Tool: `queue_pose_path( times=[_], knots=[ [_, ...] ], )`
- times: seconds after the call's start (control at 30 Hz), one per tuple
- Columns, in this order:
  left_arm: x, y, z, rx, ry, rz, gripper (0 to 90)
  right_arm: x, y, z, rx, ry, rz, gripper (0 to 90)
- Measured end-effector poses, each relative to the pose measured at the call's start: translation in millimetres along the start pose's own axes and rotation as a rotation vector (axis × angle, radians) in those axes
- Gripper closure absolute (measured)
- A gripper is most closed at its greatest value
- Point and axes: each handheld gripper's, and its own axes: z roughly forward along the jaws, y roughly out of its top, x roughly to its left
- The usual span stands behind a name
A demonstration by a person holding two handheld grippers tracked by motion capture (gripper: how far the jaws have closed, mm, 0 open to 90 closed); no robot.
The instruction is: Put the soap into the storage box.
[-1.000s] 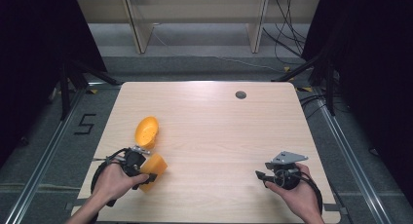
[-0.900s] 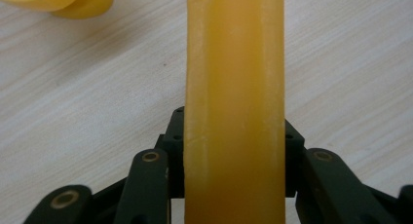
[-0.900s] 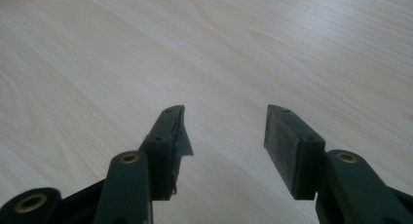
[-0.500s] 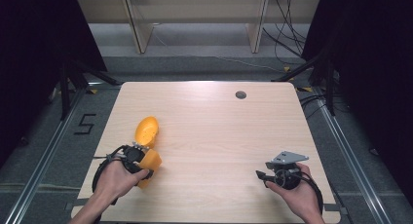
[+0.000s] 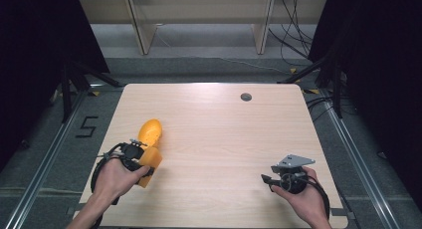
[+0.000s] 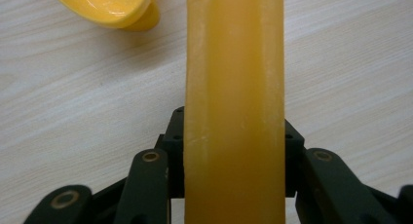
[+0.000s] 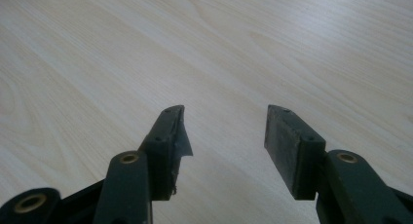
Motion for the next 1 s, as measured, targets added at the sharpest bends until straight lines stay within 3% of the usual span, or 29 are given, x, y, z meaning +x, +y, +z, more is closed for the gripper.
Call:
queue_pose_path(
  times=[0.03, 0.07, 0.13, 0.17, 0.33, 0.37, 0.53, 0.6, 0.63, 0.77, 0.83, 1.0],
  knots=[
    [0.5, 0.5, -0.1, -0.003, 0.004, 0.005, 60.5, 0.0, 0.0, 0.0, 0.0, 0.0, 0.0, 49.8],
    [-1.7, 0.3, 0.3, -0.006, -0.004, -0.04, 60.5, -0.8, 0.0, 0.1, -0.003, -0.001, -0.009, 49.8],
    [1.7, 2.4, -0.1, -0.01, 0.002, -0.016, 60.5, -0.3, 0.0, -0.4, 0.001, 0.0, 0.001, 49.7],
    [1.4, 2.7, -0.7, -0.001, 0.001, -0.03, 60.5, -0.3, 0.0, -0.4, 0.0, 0.0, 0.002, 49.7],
    [5.5, 6.4, -2.8, -0.003, 0.01, -0.021, 60.5, -0.3, 0.1, -0.5, -0.001, 0.0, 0.0, 49.7],
    [5.0, 7.1, -3.0, -0.013, 0.01, -0.04, 60.5, -0.4, 0.1, -0.5, -0.001, 0.0, 0.0, 49.7],
    [7.8, 11.4, -5.8, -0.011, 0.009, -0.034, 60.5, 1.3, -0.4, -0.4, 0.0, 0.003, 0.017, 49.7],
    [6.4, 12.7, -6.8, -0.014, 0.006, -0.061, 60.5, 1.6, -0.2, -0.6, 0.001, 0.0, 0.018, 49.7],
    [8.4, 14.7, -7.6, -0.014, 0.011, -0.036, 60.5, 0.8, -0.1, -0.5, 0.0, 0.002, 0.015, 49.7],
    [8.6, 17.9, -8.1, -0.027, 0.009, -0.059, 60.5, -0.5, 0.3, -0.8, -0.01, 0.0, 0.003, 49.7],
    [10.7, 19.3, -9.0, -0.023, 0.009, -0.049, 60.5, 0.5, 0.2, -1.5, 0.001, 0.003, 0.02, 49.7],
    [12.7, 22.4, -11.6, -0.034, 0.01, -0.057, 60.5, -0.3, 0.5, -0.8, -0.004, 0.004, 0.009, 49.7]
  ],
)
